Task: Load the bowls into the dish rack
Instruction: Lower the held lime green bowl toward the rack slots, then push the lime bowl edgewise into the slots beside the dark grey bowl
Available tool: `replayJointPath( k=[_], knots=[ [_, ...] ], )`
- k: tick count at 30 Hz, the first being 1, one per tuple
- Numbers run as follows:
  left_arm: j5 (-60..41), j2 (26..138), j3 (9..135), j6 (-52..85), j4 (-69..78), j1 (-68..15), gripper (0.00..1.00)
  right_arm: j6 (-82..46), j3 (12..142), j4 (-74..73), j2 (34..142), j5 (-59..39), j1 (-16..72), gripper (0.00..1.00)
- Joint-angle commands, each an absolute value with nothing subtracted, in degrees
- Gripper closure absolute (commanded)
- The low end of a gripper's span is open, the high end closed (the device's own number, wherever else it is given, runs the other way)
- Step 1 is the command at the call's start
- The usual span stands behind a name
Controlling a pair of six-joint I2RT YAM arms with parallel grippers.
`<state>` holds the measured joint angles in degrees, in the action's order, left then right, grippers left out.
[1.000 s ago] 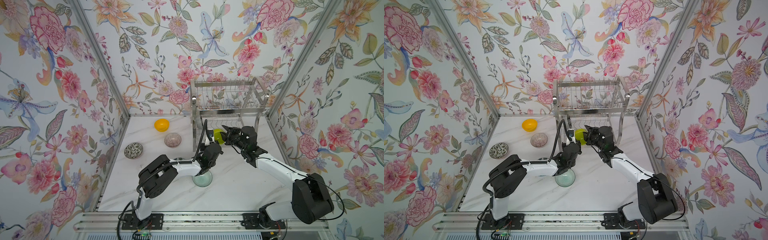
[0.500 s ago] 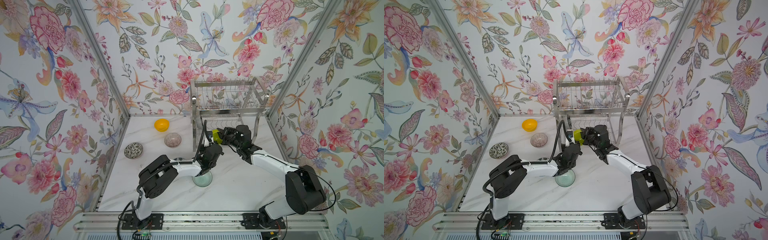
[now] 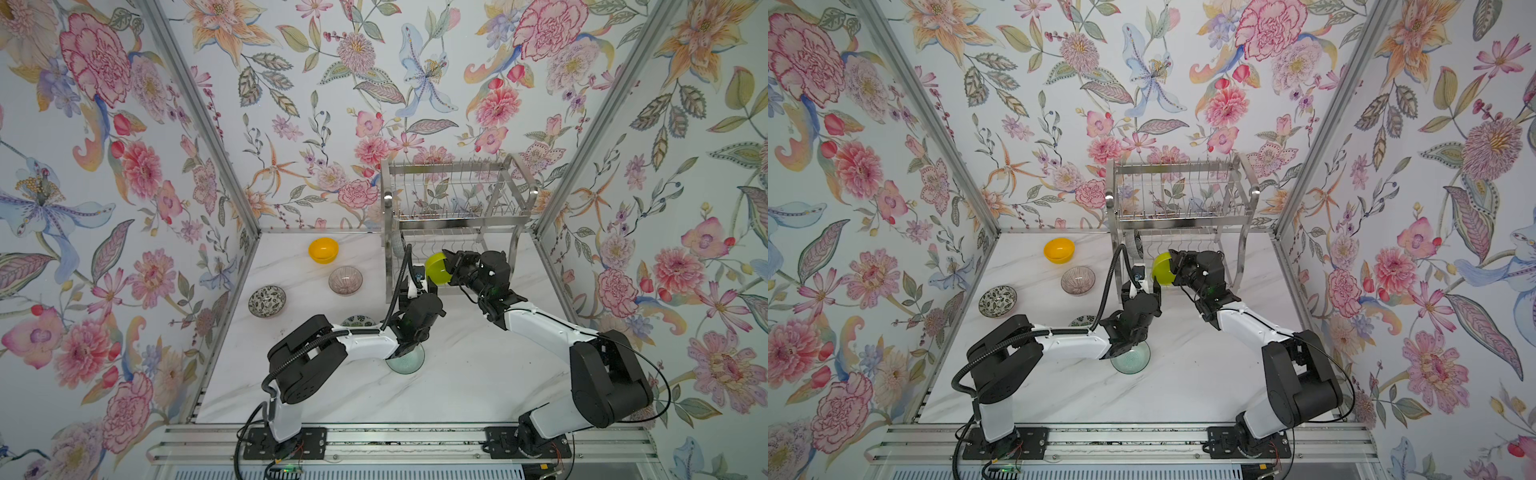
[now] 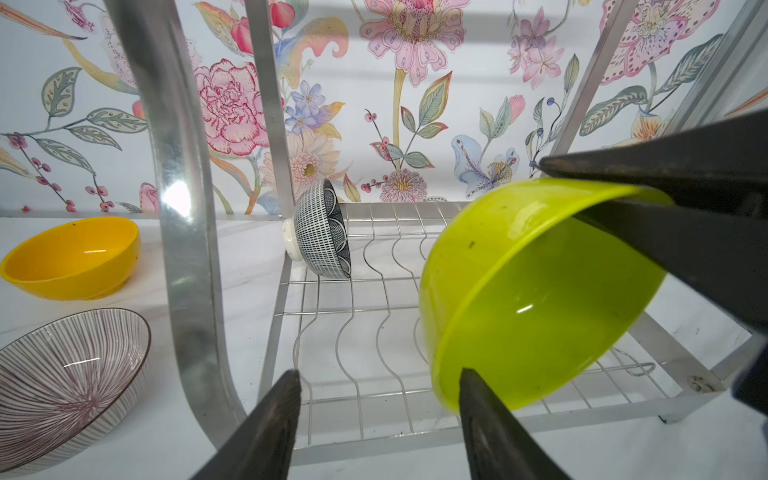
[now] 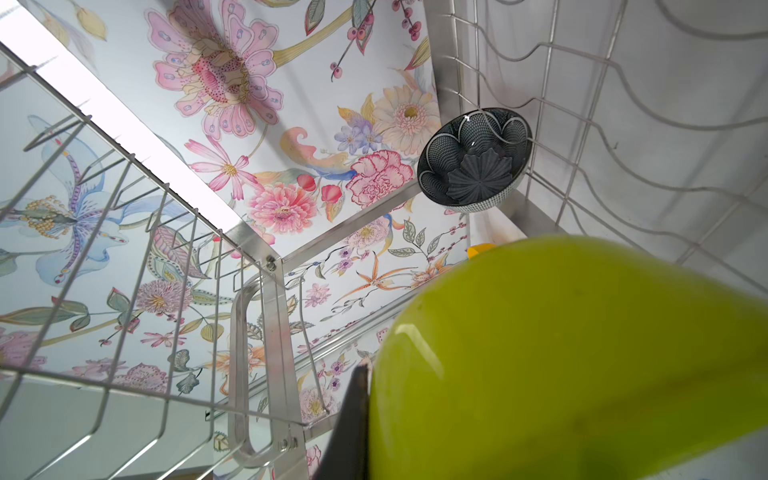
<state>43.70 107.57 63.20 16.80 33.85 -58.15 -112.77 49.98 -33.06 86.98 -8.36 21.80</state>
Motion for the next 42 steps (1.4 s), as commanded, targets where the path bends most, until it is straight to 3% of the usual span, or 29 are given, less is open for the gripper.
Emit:
replayJointPath(
  k=[1, 5, 12, 15, 20, 23, 30, 35, 38, 42],
  knots=[
    [40.9, 102.1, 60.1, 20.7, 31.3, -58.4, 0.21, -106.6, 47.5, -41.1, 84.3, -10.4, 20.0, 1.0],
    [37.9, 98.0, 59.2, 24.8, 23.4, -58.2, 0.02, -95.7, 45.5, -41.3, 82.5, -14.8, 17.8, 1.0],
    [28.4, 86.8, 53.2, 28.9, 16.3, -56.7, 0.01, -81.2, 43.9, -46.5, 83.8, -26.7, 14.6, 1.0],
    [15.9, 82.9, 51.8, 28.8, 13.6, -52.6, 0.01, -76.5, 44.2, -47.8, 84.3, -30.6, 14.6, 1.0],
    [2.9, 75.6, 48.8, 32.0, 9.8, -44.0, 0.01, -61.4, 47.6, -39.1, 84.0, -34.3, 15.9, 1.0],
    [-3.6, 73.4, 49.0, 36.0, 6.0, -37.2, 0.01, -56.4, 48.5, -41.0, 85.8, -38.1, 16.2, 1.0],
    [-15.4, 75.0, 52.0, 40.5, 6.4, -25.3, 0.01, -47.4, 52.4, -41.3, 91.0, -44.2, 16.0, 1.0],
    [-19.2, 78.2, 53.1, 43.9, 11.8, -20.6, 0.01, -43.9, 55.7, -41.8, 95.7, -47.1, 16.6, 1.0],
    [-28.0, 82.8, 54.1, 46.5, 19.4, -18.0, 0.01, -42.7, 56.6, -44.3, 99.1, -46.5, 16.7, 1.0],
    [-30.8, 87.5, 58.6, 45.5, 17.9, -16.9, 0.01, -42.2, 60.3, -46.2, 104.3, -46.5, 16.1, 1.0]
  ],
)
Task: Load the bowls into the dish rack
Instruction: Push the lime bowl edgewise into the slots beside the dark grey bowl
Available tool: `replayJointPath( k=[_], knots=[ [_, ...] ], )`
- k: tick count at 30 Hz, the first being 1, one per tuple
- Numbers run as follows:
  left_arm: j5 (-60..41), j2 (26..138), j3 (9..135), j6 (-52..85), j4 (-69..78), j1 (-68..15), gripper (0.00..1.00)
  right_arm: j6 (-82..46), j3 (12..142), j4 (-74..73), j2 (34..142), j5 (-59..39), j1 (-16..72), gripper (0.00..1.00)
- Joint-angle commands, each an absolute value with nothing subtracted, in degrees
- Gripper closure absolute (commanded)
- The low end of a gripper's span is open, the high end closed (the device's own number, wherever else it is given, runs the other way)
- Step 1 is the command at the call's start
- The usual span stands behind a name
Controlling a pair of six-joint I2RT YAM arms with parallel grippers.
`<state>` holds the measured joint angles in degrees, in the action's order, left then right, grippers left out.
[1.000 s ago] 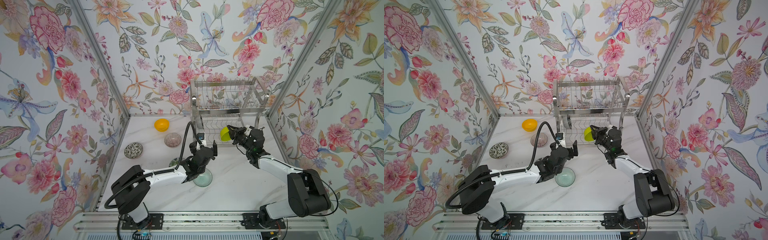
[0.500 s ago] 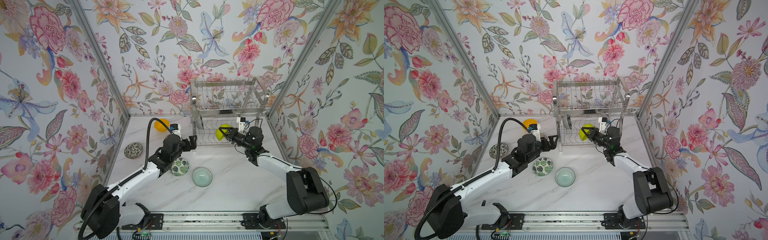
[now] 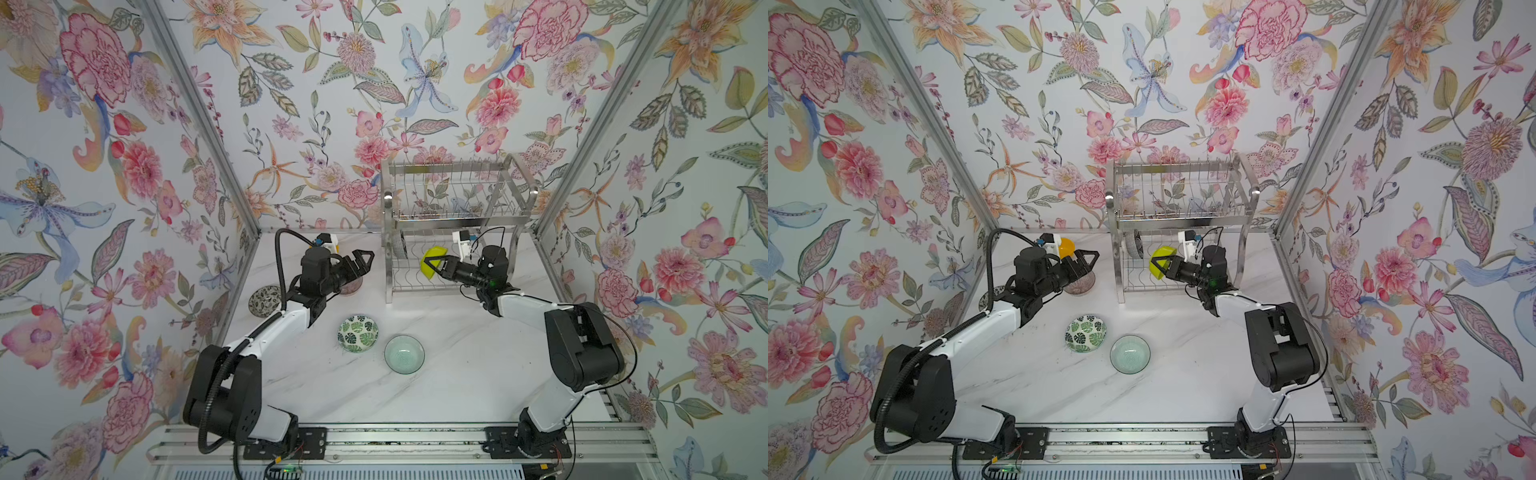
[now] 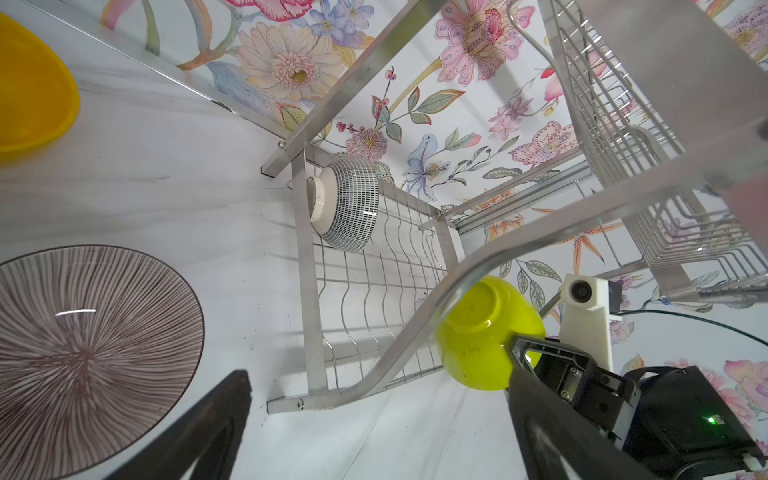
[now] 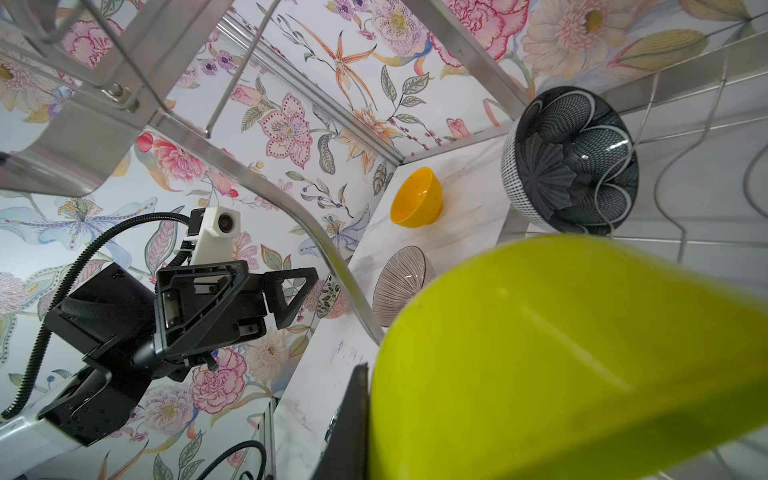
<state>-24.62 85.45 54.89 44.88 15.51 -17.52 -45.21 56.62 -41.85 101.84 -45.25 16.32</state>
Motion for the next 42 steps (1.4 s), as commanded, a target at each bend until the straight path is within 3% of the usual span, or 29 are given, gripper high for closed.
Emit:
replayJointPath(
  k=[1, 7, 13, 21, 42],
  knots=[
    [-30.5, 88.8, 60.2, 44.5, 16.5, -16.7, 0.01, -41.7, 61.8, -45.8, 105.6, -46.4, 16.0, 1.0],
    [-31.4, 97.9, 69.4, 43.4, 11.4, -15.6, 0.01, -40.7, 70.8, -45.8, 113.9, -46.6, 15.5, 1.0],
    [-29.1, 103.9, 81.5, 36.6, -3.3, -15.3, 0.01, -42.6, 76.9, -48.7, 120.1, -46.7, 14.8, 1.0],
    [-30.7, 109.3, 90.3, 32.4, -8.8, -15.2, 0.01, -43.4, 84.4, -49.7, 126.3, -48.7, 13.9, 1.0],
    [-33.6, 110.4, 85.6, 29.5, -5.0, -15.6, 0.01, -45.1, 99.4, -46.0, 138.9, -55.1, 14.6, 1.0]
  ],
)
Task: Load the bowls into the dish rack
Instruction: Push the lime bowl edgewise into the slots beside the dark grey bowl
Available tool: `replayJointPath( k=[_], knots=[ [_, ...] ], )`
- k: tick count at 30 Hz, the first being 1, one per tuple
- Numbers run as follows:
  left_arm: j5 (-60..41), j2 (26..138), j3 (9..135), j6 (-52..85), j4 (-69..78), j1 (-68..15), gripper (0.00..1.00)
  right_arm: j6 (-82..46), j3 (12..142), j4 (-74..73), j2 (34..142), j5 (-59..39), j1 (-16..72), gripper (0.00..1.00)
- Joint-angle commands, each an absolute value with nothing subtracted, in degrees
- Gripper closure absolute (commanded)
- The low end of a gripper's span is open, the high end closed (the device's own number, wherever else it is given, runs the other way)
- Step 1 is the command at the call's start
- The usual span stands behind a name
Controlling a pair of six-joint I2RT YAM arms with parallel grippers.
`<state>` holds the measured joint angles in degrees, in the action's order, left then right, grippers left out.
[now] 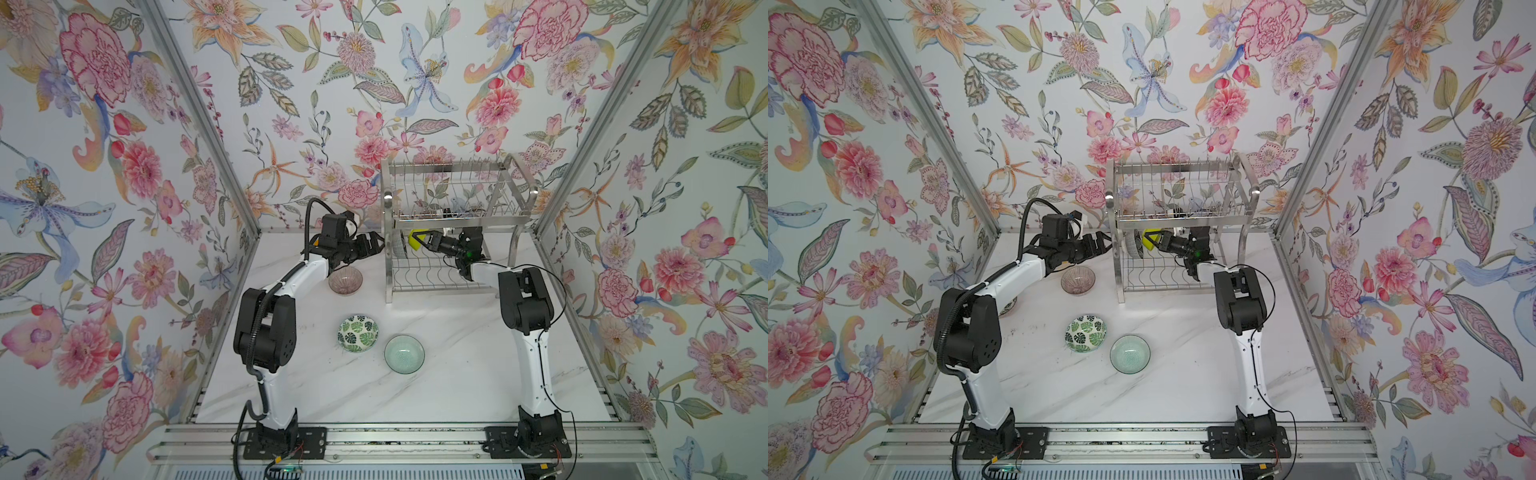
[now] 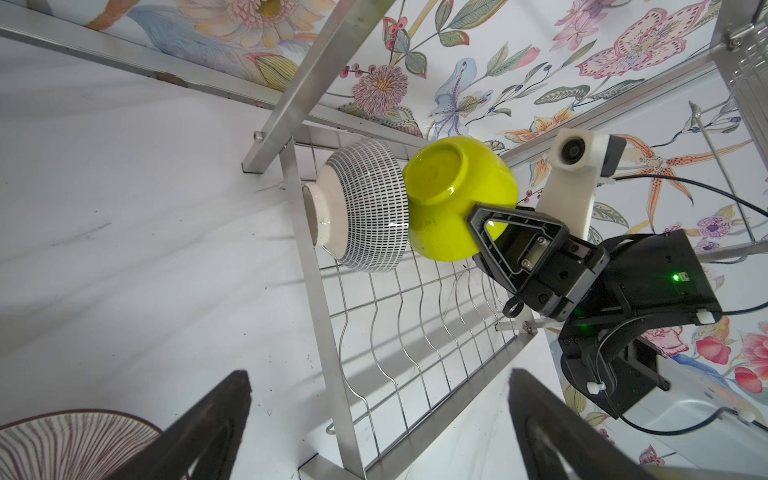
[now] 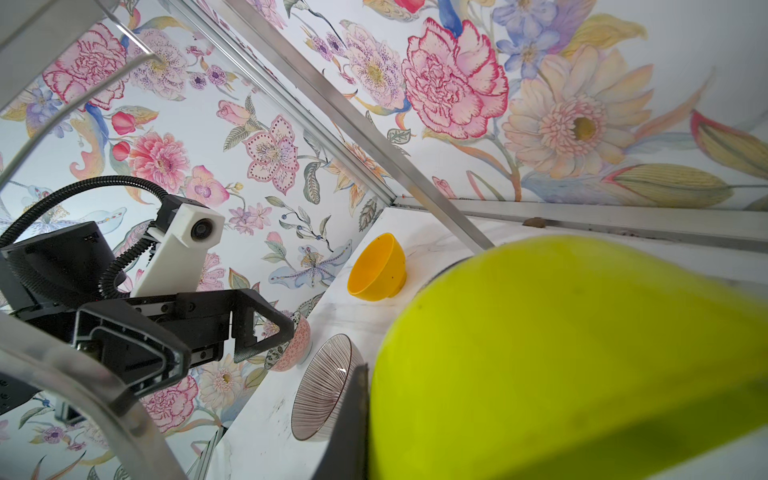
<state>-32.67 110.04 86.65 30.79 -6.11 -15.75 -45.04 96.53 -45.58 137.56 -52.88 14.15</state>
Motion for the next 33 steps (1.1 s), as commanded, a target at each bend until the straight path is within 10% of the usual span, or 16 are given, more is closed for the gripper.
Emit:
replayJointPath(
  k=[1, 33],
  knots=[
    [-33.5, 110.2, 85.4, 29.4, -4.9, -15.6, 0.01, -45.0, 100.2, -45.7, 139.4, -55.3, 14.6, 1.0],
    [-31.4, 108.4, 84.2, 28.1, -5.3, -16.7, 0.01, -47.0, 108.0, -41.8, 145.6, -59.1, 15.5, 1.0]
  ],
)
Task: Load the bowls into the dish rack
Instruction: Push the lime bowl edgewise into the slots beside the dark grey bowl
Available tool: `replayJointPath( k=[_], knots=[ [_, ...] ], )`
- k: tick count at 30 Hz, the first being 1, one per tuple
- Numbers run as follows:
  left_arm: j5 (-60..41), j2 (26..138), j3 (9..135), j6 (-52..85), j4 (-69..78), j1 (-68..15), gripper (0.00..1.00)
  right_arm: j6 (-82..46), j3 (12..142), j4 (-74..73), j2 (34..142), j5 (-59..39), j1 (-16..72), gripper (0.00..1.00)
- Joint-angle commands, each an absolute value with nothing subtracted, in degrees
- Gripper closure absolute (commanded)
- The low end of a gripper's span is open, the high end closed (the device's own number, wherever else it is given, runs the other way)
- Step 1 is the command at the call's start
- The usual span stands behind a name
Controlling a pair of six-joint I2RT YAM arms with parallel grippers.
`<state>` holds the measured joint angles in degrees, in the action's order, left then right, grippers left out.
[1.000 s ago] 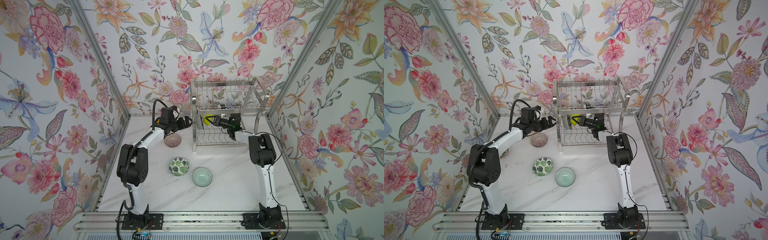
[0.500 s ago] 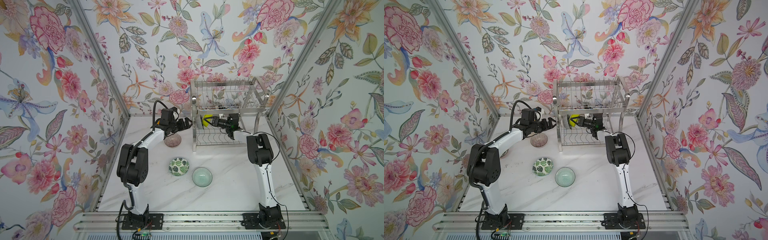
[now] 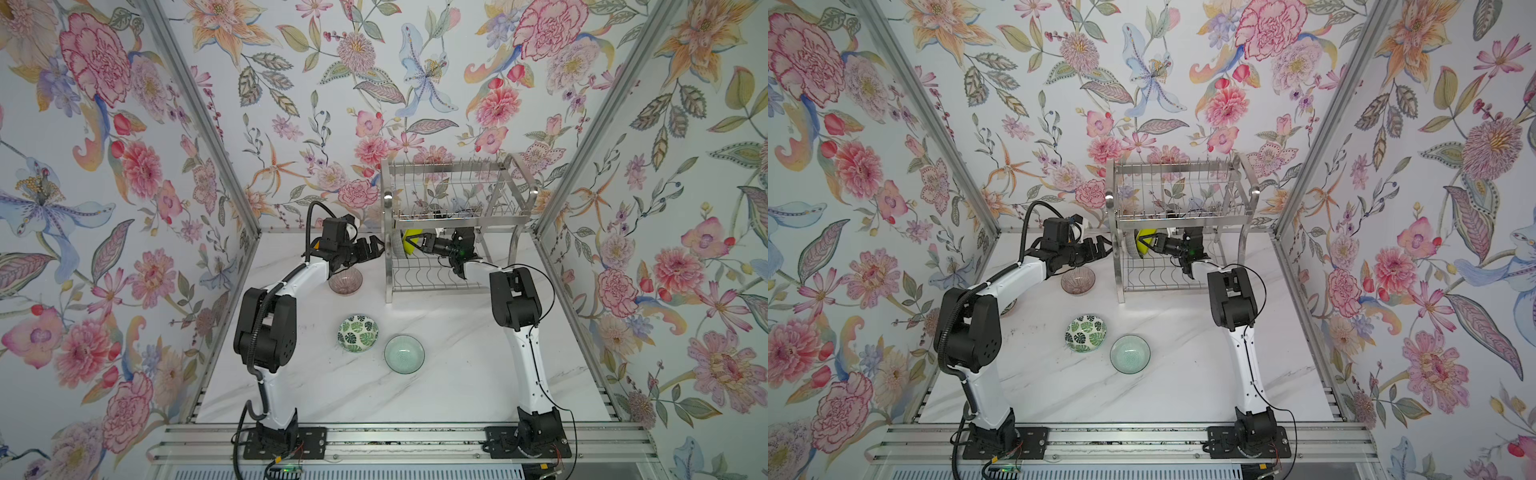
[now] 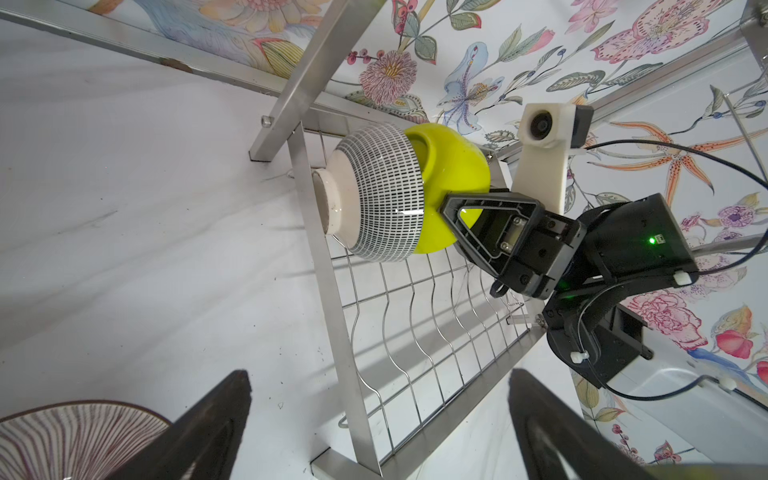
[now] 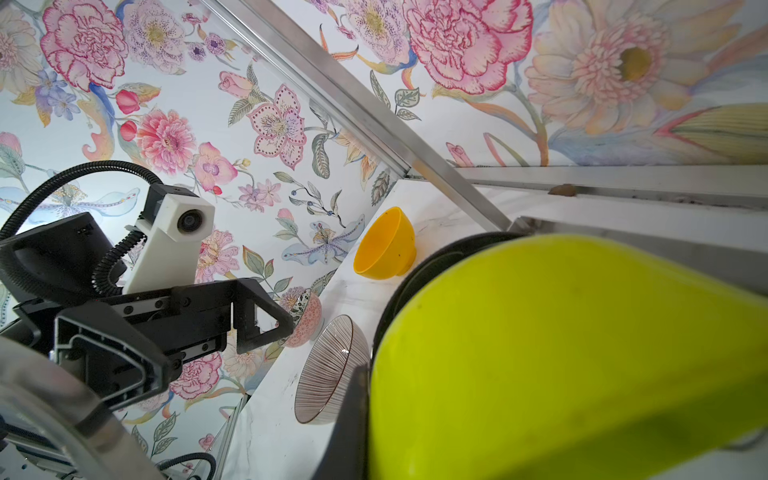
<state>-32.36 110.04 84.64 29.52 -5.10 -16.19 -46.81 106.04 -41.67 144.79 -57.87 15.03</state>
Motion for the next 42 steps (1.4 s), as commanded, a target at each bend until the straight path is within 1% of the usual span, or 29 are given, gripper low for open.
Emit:
replayJointPath(
  k=[1, 19, 30, 40, 42],
  knots=[
    [-31.4, 108.3, 84.1, 28.2, -5.3, -16.7, 0.01, -47.0, 108.3, -41.5, 145.8, -59.2, 15.5, 1.0],
    [-30.9, 107.9, 84.1, 27.9, -5.4, -17.0, 0.01, -46.3, 109.3, -39.3, 146.5, -59.2, 15.4, 1.0],
    [-30.6, 107.7, 84.1, 27.7, -5.6, -17.0, 0.01, -43.1, 109.9, -34.5, 146.2, -58.0, 15.4, 1.0],
    [-30.4, 107.5, 84.1, 27.6, -5.7, -17.1, 0.01, -41.3, 110.0, -32.1, 146.1, -57.1, 15.6, 0.92],
    [-30.3, 107.5, 84.1, 27.6, -5.7, -17.1, 0.01, -41.0, 110.0, -31.8, 146.0, -57.0, 15.6, 0.89]
  ],
)
